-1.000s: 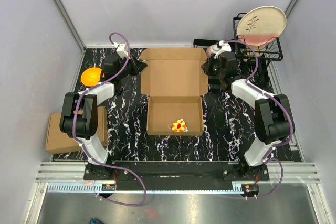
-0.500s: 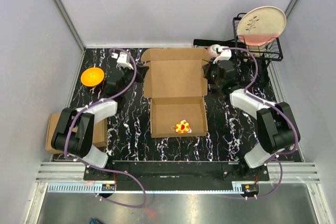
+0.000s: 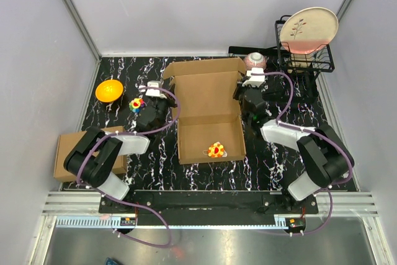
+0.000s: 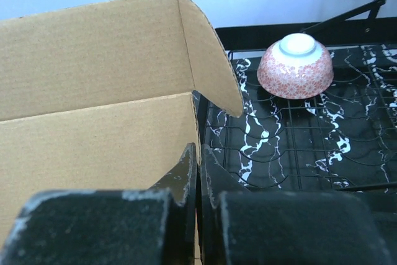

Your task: Fold the paper box

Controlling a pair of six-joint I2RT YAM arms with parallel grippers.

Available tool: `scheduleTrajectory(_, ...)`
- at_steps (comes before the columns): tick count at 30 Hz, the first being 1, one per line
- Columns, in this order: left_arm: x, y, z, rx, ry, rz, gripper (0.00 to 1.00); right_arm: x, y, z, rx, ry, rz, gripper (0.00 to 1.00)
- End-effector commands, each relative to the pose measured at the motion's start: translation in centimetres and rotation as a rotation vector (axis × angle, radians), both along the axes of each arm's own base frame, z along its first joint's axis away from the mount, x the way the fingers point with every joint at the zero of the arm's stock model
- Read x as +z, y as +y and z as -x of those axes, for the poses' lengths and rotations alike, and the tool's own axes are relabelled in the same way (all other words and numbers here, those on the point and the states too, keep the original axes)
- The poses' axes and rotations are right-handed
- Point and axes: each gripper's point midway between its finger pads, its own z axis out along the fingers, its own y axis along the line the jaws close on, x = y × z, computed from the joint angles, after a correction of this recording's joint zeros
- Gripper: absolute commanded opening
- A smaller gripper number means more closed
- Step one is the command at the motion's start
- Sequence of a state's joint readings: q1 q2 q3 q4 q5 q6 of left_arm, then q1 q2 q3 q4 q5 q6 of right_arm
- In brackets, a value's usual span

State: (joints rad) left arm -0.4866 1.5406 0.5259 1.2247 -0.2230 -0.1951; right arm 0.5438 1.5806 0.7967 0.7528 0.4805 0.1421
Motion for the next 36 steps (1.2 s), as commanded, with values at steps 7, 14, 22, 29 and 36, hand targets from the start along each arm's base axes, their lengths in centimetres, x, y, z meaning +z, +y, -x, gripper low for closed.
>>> scheduleTrajectory(7,6.2,-0.2,3.8,0.082,-0.281,0.128,0.00,1.2,-0.2,4.9,-0.083,-0.165,-0.035,0.00)
scheduleTrajectory(14,5.2,-2.4,5.7,0.037,-0.263,0.080,0.00,-0.4,1.2,7.6,-0.079,-0.184,0.008,0.00)
scheduleTrajectory(22,3.1,-3.5,8.6,0.006,-0.198,0.090,0.00,-3.0,1.5,10.7,-0.092,-0.145,0.007,0.00)
scheduleTrajectory(29,1.1,-5.0,10.9,-0.028,-0.133,0.098,0.00,-5.0,2.8,13.4,-0.076,-0.123,0.034,0.00)
scheduleTrajectory(36,-1.0,-4.2,13.0,-0.026,-0.084,0.067,0.00,-6.9,2.3,15.9,-0.085,-0.089,0.054,0.00)
